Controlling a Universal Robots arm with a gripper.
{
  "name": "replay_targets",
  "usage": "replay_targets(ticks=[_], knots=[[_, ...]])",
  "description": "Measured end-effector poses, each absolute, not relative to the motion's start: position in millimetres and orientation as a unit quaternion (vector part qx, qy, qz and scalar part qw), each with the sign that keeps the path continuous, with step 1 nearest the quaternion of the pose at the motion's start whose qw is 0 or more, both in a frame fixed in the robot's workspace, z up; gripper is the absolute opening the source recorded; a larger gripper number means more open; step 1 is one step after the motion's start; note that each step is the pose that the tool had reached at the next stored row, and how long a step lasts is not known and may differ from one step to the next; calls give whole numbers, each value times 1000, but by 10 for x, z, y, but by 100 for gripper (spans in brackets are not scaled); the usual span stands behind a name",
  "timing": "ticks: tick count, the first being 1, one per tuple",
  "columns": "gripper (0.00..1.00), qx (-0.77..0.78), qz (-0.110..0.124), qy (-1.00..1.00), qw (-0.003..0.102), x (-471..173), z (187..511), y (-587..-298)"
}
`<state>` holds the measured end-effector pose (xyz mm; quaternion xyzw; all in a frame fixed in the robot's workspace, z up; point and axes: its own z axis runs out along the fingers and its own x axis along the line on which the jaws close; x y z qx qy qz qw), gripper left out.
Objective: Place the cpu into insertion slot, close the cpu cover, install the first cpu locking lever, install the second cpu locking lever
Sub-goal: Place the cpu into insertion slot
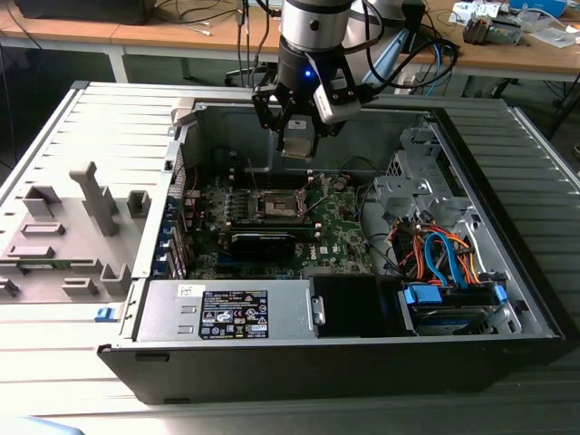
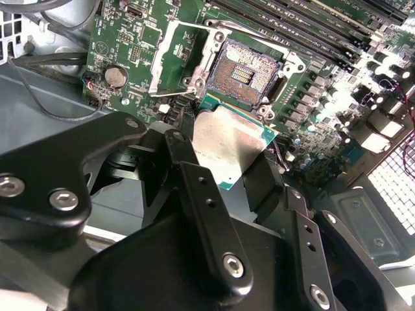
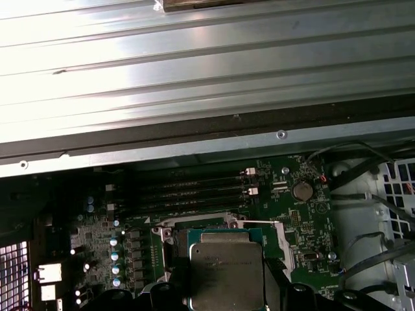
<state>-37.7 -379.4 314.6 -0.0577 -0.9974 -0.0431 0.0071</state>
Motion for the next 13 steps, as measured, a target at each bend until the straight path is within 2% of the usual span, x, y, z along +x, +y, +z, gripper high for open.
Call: replay_targets(ticks=[13], knots=[[55,-63,-43,-997,7,-377,3145,-3794]])
